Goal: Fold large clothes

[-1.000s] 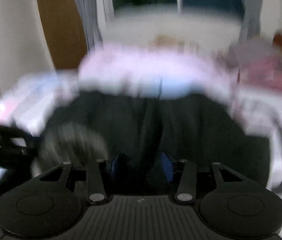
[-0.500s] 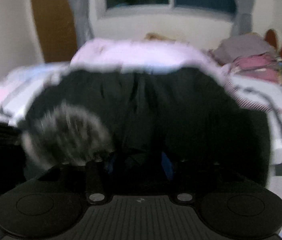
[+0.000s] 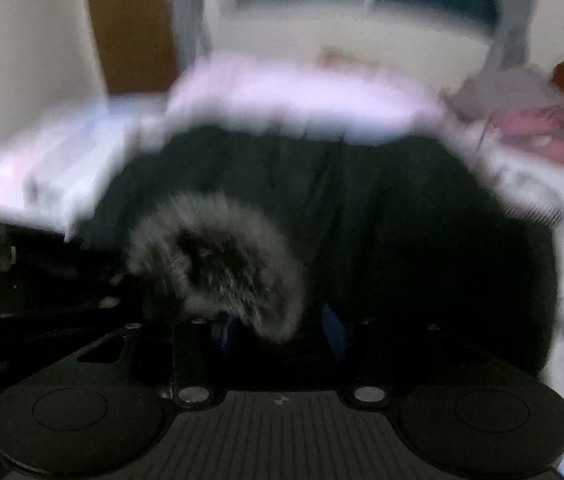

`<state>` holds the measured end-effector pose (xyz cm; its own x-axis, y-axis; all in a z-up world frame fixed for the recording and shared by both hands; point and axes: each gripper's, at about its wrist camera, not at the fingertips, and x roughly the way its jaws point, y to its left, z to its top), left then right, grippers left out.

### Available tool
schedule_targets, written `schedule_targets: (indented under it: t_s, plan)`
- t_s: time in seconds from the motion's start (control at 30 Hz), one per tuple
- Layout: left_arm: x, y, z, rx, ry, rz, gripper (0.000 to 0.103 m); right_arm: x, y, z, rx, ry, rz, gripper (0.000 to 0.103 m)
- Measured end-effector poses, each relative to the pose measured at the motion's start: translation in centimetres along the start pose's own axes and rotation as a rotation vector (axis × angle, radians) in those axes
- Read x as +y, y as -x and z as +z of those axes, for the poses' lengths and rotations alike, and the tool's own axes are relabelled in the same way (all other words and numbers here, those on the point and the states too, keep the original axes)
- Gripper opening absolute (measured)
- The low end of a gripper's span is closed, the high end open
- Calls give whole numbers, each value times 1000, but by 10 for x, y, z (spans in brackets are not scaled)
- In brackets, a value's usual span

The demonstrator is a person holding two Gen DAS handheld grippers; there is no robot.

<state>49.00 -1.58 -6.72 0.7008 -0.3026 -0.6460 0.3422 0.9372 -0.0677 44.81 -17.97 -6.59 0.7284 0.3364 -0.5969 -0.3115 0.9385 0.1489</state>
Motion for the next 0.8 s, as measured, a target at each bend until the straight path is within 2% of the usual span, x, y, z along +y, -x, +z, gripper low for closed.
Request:
schedule_targets:
  t_s: [0.07, 0.13, 0.23, 0.3, 0.4, 0.43, 0.47, 0.6, 0.7, 0.8]
  plan:
    - [15, -4, 29, -67, 0, 38, 33, -15, -8, 29, -58, -3, -40, 46]
    - [25, -30, 56, -80, -5, 64, 33, -28, -41, 57, -52, -9, -78, 46]
    - [42, -80, 83, -44, 50, 78, 33, -42, -93, 86, -30, -70, -56, 46]
    - [48, -110, 94, -12, 38, 107, 33, -47, -124, 100, -9, -63, -55, 46]
    - [53, -145, 88, 59, 40, 118, 32, -55, -165, 96, 92, -45, -74, 46]
    - [54, -155, 83, 81, 40, 118, 32, -53, -176, 85, 134, -21, -88, 46]
    - [53, -158, 76, 79, 37, 126, 32, -52, -182, 74, 130, 7, -95, 46]
    - [49, -162, 46, -10, 80, 166, 32, -59, -189, 47, 32, -3, -85, 46]
    - [40, -162, 39, -55, 53, 206, 32, -62, -187, 34, -44, -30, -71, 46]
    - [35, -163, 38, -72, 20, 225, 33, -59, -187, 36, -72, -22, -80, 46]
